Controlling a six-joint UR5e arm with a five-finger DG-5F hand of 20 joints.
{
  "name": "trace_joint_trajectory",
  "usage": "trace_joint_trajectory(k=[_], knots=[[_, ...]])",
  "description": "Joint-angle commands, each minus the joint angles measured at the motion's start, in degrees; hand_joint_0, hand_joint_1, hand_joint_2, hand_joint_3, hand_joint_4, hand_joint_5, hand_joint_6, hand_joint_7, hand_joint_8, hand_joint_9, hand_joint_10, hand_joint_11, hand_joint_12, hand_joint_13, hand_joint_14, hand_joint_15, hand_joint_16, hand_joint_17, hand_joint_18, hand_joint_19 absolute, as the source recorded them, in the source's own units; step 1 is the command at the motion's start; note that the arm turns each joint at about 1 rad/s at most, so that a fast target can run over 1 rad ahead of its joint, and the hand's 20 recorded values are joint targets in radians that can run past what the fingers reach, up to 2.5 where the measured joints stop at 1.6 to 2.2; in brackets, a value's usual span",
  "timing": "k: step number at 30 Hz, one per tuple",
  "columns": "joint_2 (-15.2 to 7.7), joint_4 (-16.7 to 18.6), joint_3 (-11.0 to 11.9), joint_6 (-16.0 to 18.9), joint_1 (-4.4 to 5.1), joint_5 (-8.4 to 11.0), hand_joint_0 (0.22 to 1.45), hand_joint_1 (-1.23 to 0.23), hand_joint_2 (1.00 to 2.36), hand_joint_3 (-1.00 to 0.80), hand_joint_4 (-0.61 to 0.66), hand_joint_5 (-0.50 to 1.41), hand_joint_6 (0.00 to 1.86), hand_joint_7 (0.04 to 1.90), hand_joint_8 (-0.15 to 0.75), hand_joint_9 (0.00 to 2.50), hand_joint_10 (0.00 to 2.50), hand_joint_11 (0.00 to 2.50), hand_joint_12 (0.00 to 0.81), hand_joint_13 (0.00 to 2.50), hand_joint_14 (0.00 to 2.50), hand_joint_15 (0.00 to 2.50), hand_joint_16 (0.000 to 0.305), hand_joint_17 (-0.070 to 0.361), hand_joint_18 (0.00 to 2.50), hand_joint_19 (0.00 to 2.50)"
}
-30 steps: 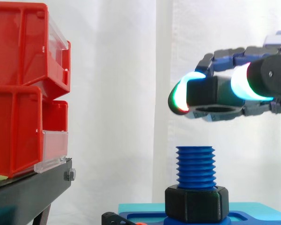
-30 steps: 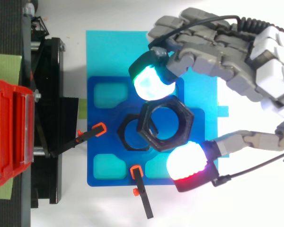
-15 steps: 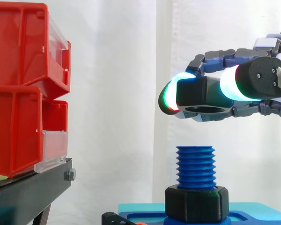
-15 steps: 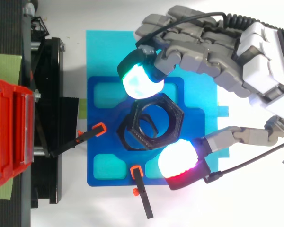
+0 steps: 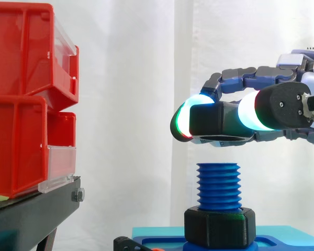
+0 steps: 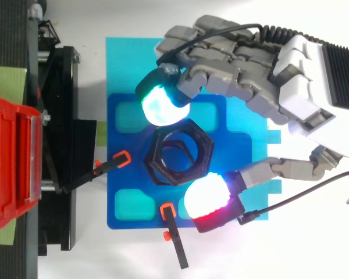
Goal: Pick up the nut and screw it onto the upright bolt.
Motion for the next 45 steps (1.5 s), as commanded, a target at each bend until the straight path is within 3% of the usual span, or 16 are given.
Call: trace_joint_trajectory(k=[1, 12, 45], knots=[[-0.05, -0.10, 0.07, -0.42, 0.13, 0.07, 0.55, -0.68, 1.00, -0.50, 0.25, -0.18, 0.57, 1.31, 0.297, 0.38, 0.00, 0.00, 0.372, 0.38, 0.00, 0.00, 0.047, 0.105, 0.29, 0.00], [-0.05, -1.16, 0.07, -0.60, 0.66, 0.42, 0.55, -0.68, 1.00, -0.50, 0.26, -0.18, 0.57, 1.31, 0.296, 0.38, 0.00, 0.00, 0.373, 0.39, 0.00, 0.00, 0.047, 0.106, 0.29, 0.00], [-0.14, -1.86, 0.07, -1.04, 0.66, 0.15, 0.55, -0.68, 1.00, -0.50, 0.26, -0.18, 0.57, 1.31, 0.299, 0.39, 0.00, 0.00, 0.372, 0.39, 0.00, 0.00, 0.047, 0.106, 0.30, 0.00]])
